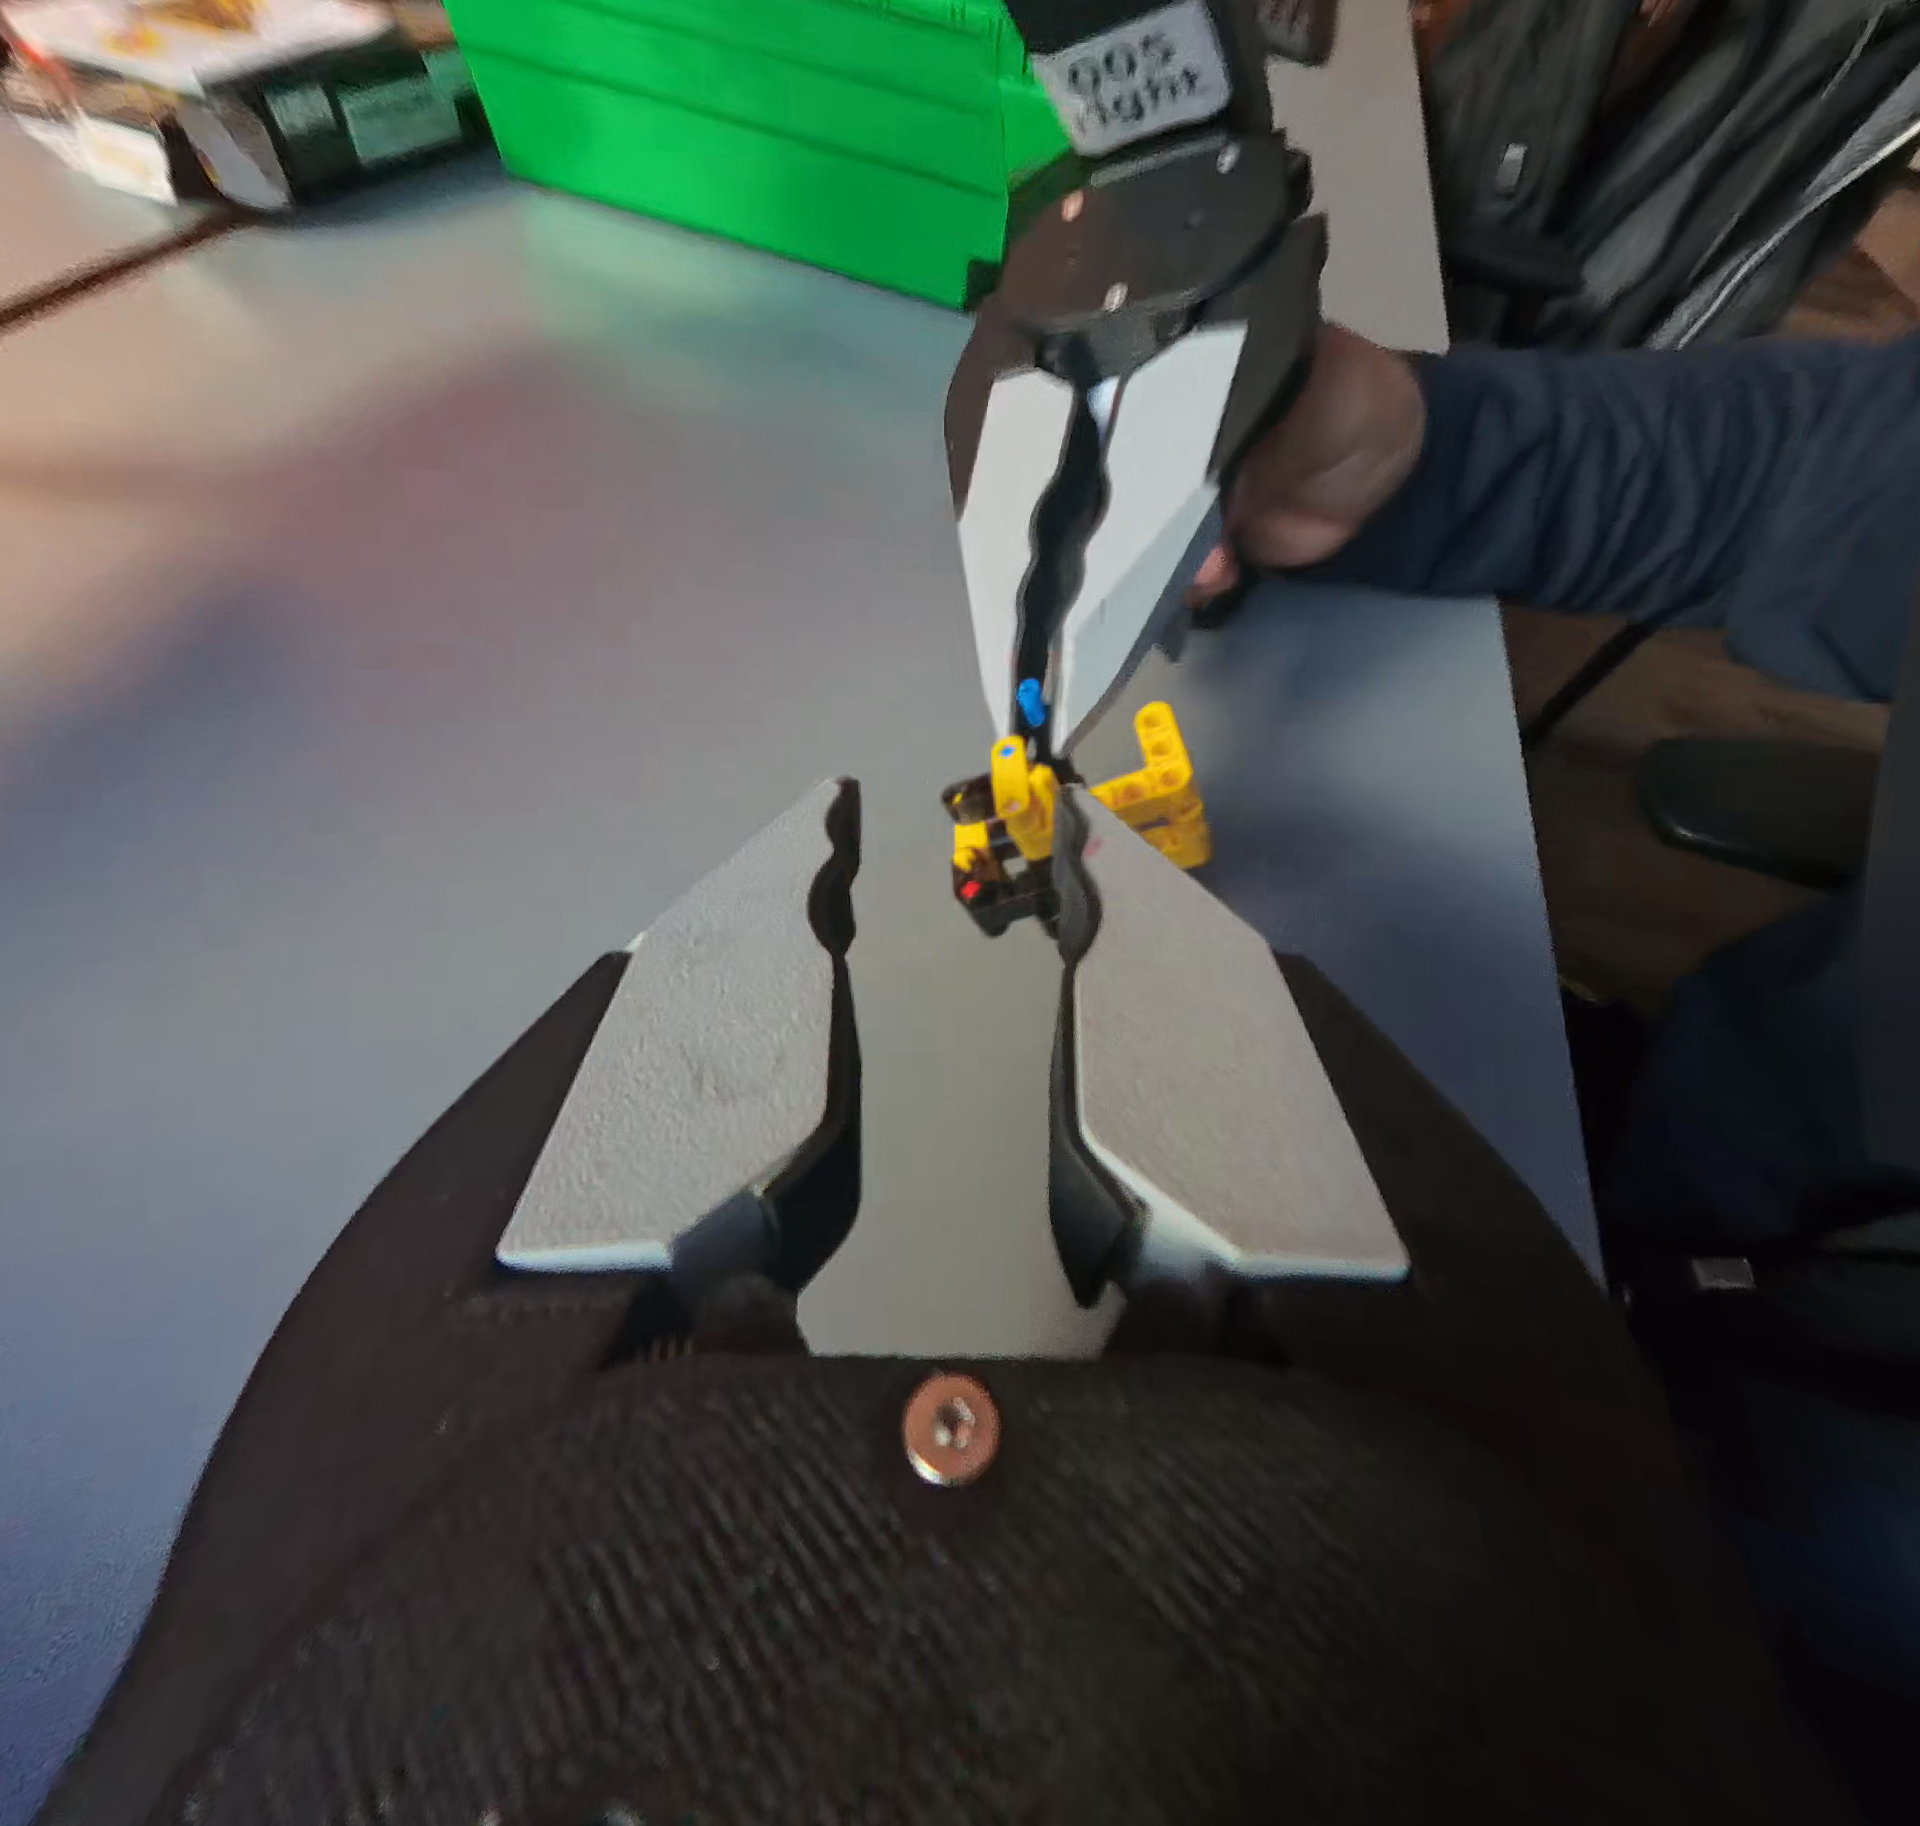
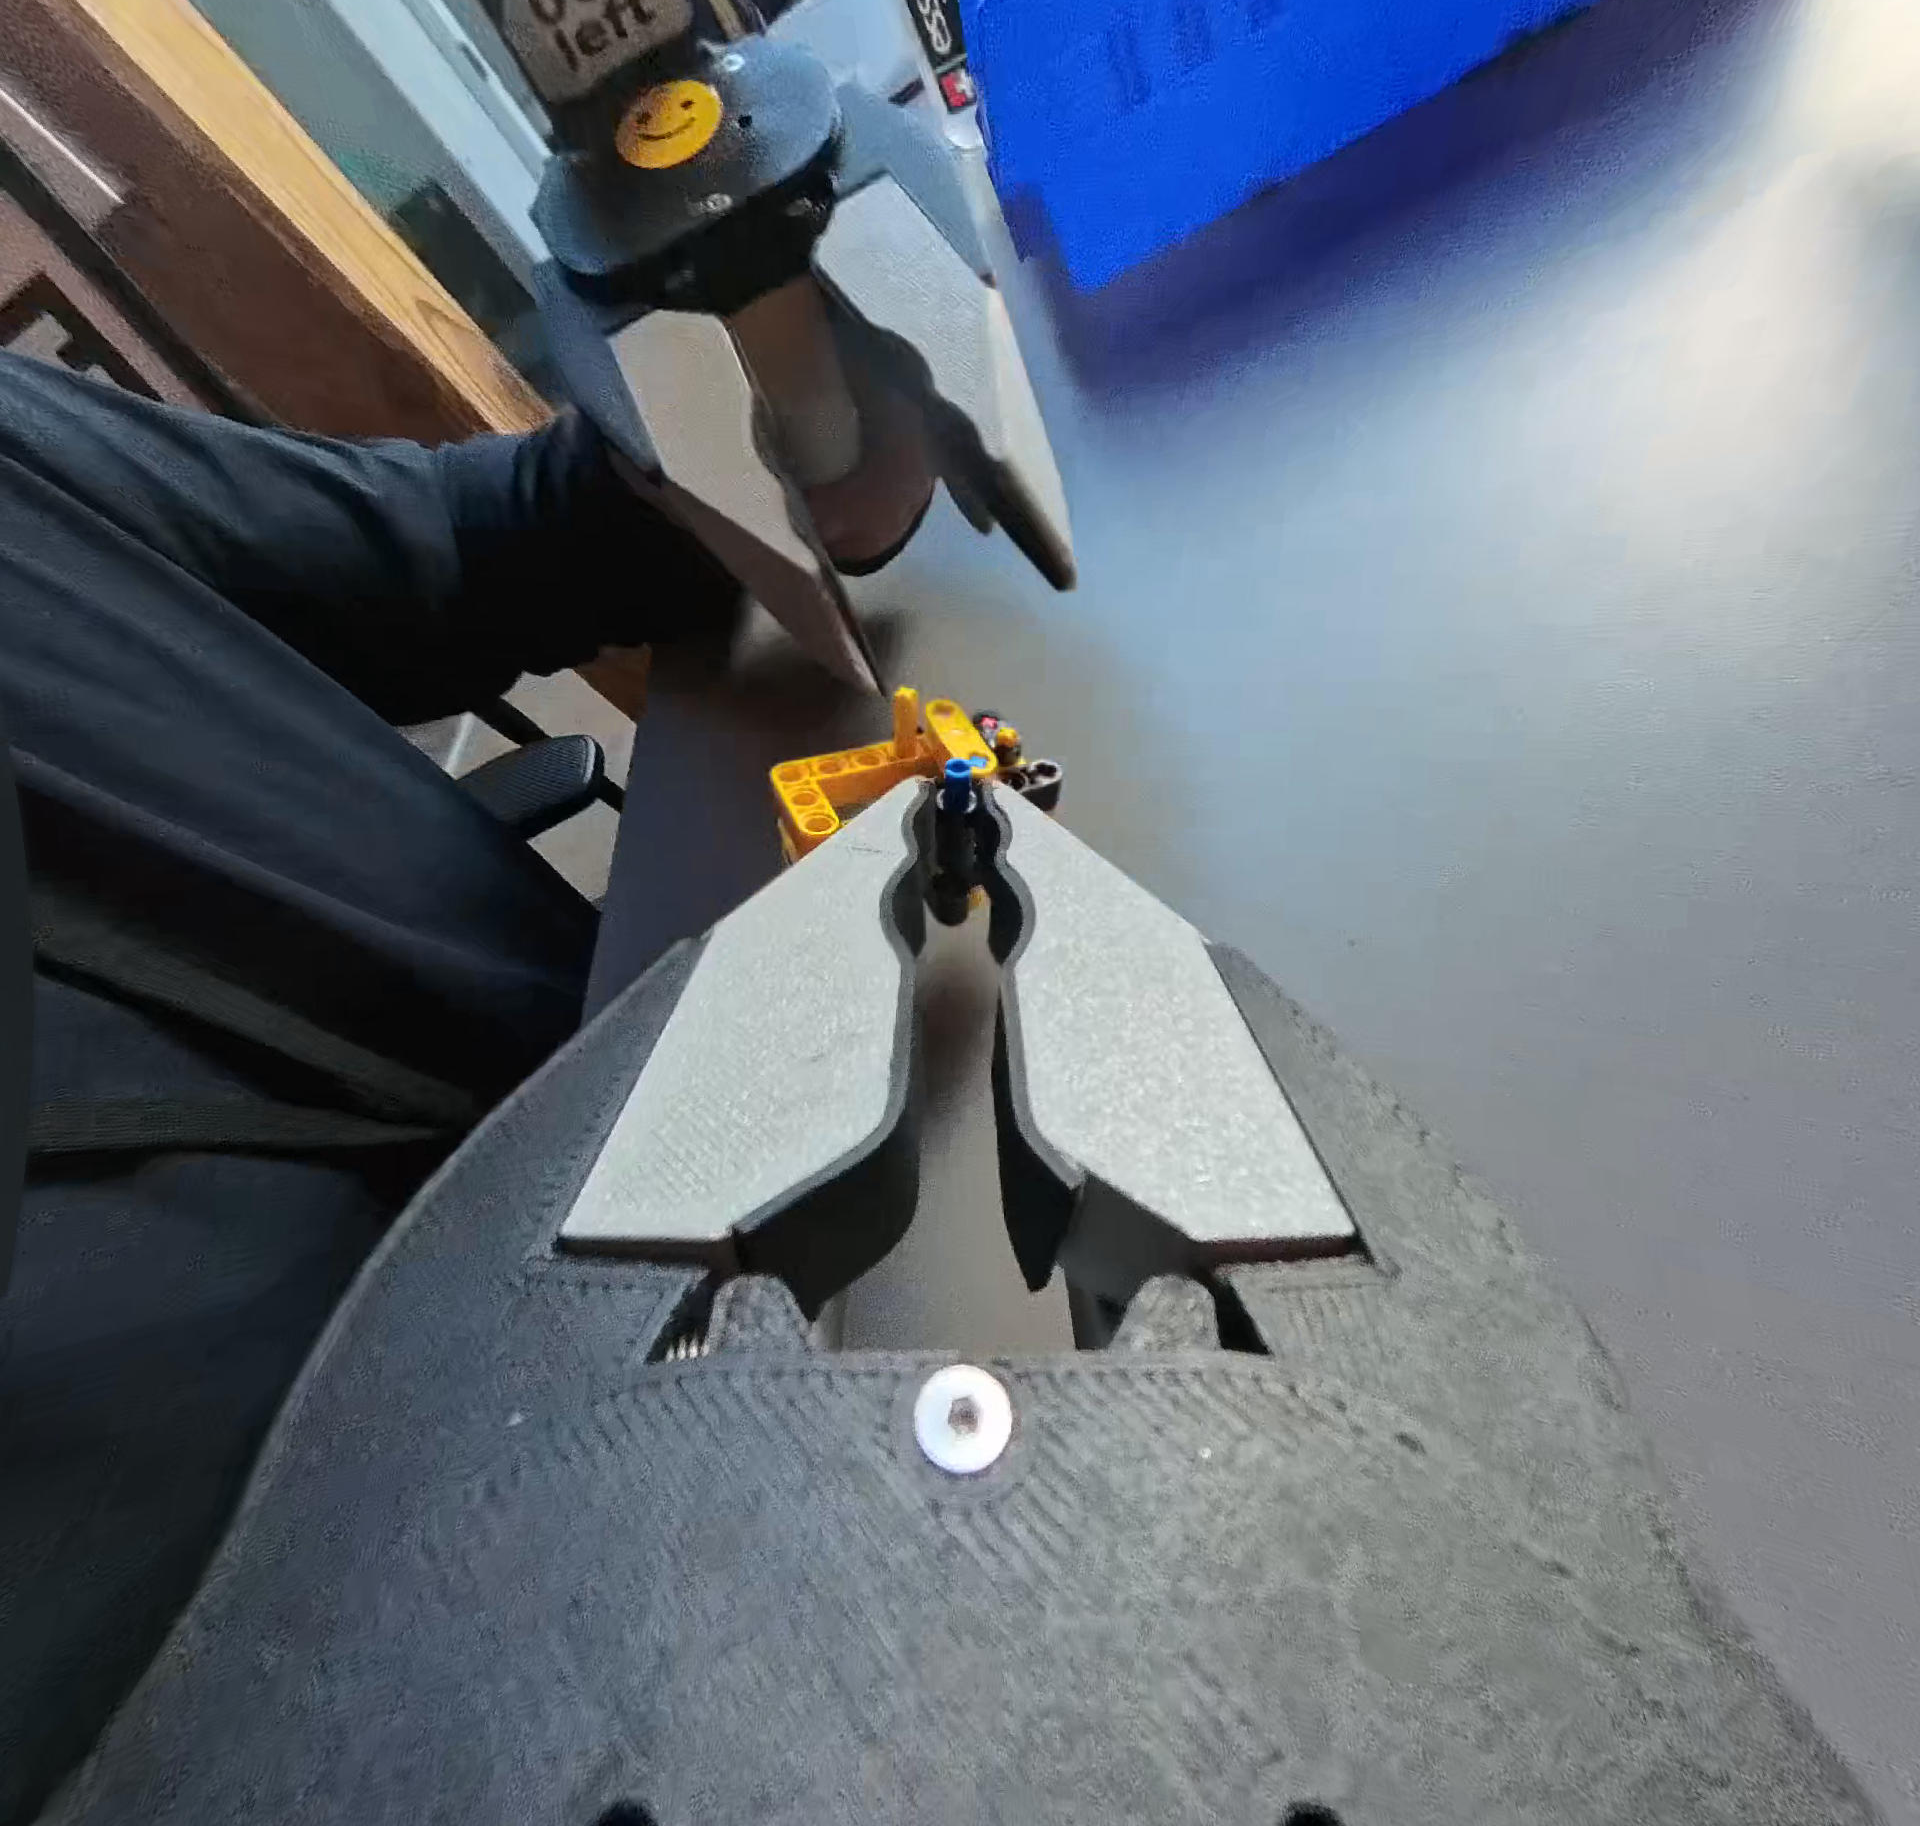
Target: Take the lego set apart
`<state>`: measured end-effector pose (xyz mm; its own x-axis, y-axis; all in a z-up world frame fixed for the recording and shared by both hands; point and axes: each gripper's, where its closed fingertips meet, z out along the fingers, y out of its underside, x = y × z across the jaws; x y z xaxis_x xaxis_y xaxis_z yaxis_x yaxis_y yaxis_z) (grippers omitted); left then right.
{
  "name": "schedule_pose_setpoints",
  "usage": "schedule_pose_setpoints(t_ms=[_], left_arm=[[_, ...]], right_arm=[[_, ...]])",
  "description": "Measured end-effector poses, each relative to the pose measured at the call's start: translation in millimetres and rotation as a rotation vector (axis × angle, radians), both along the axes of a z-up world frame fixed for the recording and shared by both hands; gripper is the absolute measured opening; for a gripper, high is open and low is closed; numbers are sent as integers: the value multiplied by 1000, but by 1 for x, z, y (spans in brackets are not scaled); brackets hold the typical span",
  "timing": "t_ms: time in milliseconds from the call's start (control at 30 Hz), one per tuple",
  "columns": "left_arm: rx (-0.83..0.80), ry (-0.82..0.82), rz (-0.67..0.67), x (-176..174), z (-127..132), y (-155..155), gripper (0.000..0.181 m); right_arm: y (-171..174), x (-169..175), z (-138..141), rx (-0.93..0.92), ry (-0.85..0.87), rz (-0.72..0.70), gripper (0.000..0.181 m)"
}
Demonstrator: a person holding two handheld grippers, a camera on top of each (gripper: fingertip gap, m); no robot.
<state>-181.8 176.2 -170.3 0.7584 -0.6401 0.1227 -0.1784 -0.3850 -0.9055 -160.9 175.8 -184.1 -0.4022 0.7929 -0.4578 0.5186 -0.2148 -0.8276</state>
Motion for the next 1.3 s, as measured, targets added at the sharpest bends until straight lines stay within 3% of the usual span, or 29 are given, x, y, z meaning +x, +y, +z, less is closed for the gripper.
schedule_pose_setpoints(t_ms=[133,267,467,700,900,1300], left_arm=[[-177,-10,-97,17,-25,-4,31],[-307,-210,-235,40,-25,-17,25],[-268,-267,-228,40,-16,-15,14],[-215,-260,-184,34,-13,-14,12],[-131,-83,-150,28,-21,-17,12],[-170,65,-191,39,-39,-22,12]], right_arm=[[-1,1,-4,99,9,5,4],[-8,-2,2,80,35,15,5],[-5,-2,14,-150,45,20,5],[2,5,17,-80,73,3,12],[5,9,33,-10,164,-5,9],[-9,8,-2,172,45,86,2]])
